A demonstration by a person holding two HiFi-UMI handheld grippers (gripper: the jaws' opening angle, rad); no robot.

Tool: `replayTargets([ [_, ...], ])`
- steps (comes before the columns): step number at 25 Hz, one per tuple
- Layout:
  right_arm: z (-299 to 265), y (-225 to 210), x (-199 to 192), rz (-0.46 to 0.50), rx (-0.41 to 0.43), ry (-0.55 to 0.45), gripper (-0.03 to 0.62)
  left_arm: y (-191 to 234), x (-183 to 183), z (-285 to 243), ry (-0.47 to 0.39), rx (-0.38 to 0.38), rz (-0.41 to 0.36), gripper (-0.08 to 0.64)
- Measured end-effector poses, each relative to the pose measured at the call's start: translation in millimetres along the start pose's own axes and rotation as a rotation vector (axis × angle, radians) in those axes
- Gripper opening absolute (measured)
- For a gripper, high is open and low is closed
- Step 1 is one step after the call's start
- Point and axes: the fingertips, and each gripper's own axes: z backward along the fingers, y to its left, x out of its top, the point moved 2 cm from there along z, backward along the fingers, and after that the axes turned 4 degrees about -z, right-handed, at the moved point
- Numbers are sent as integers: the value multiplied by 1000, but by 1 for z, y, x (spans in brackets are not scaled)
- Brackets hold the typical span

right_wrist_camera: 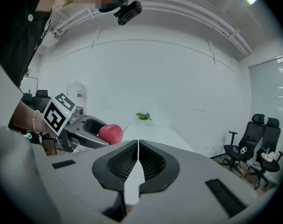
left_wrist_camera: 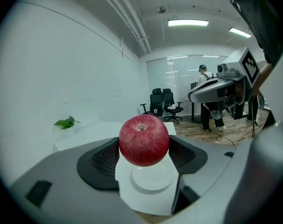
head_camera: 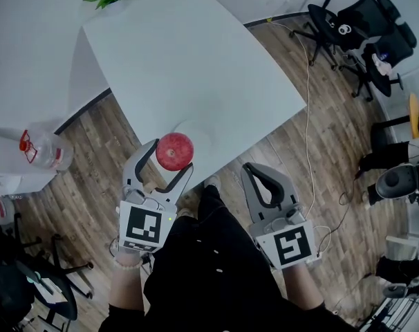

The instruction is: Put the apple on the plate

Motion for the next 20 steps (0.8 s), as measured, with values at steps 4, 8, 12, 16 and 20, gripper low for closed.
replayTargets([
  [4, -2, -10, -5, -6, 3, 12, 43, -3, -8, -14, 18, -5, 20, 341],
  [8, -7, -21, -9, -9, 13, 20, 43, -6, -17, -30, 46, -12, 29, 341],
  [12, -10, -32, -12, -19, 22, 27, 43, -12, -28, -46, 85, -21, 31, 341],
  [16, -15, -42, -18, -28, 33, 44, 43, -19, -51, -60, 138, -23, 74, 341],
  [20, -21, -50, -23, -38, 43, 57, 43, -22, -61, -74, 177, -34, 65, 341],
])
